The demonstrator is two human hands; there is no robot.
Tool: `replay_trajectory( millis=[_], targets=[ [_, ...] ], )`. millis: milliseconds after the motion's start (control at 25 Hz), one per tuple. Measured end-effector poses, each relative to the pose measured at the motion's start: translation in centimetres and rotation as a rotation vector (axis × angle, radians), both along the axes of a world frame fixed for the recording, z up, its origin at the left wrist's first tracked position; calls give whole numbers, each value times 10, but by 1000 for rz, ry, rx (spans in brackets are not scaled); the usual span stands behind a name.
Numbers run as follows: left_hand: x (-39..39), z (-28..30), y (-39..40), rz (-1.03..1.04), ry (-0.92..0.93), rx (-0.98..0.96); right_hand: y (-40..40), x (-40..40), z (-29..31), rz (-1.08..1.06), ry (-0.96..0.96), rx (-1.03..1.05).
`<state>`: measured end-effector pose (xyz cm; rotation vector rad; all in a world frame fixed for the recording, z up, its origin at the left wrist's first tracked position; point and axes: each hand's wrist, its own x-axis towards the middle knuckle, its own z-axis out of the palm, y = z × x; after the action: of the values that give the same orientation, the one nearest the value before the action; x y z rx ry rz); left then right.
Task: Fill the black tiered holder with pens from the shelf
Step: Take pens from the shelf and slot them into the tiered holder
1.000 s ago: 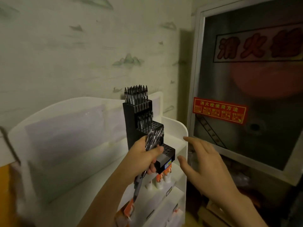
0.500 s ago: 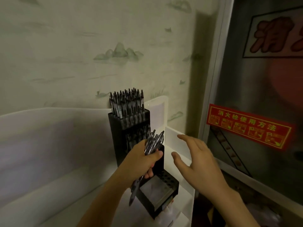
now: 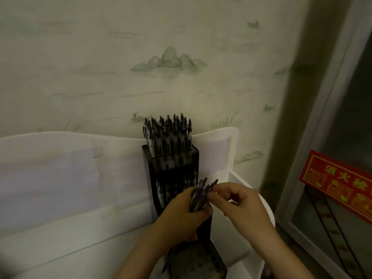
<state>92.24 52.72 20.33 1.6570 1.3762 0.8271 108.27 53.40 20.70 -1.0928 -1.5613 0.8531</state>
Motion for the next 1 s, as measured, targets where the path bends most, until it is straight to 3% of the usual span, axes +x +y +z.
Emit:
replay_trajectory(
  millis=[160, 280, 360, 440, 560, 760, 1000],
  targets=[
    [5, 0, 6, 76, -46, -19, 24, 6, 5, 171, 84, -149],
    [-4, 1, 2, 127, -61, -36, 46, 10, 13, 138, 352, -229],
    [-15, 1, -2, 171, -71, -45, 57, 16, 22, 120, 541, -197],
    [-26, -1, -6, 212, -77, -56, 66, 18, 29, 79, 589, -90],
    [-39, -4, -10, 247, -66, -49, 71, 8, 25, -33, 372, 129],
    [-52, -5, -14, 246, -64, -30, 78, -9, 5, -91, 40, 302],
    [-58, -1, -11, 239, -25, 20, 85, -30, -19, -51, -143, 327]
  ],
)
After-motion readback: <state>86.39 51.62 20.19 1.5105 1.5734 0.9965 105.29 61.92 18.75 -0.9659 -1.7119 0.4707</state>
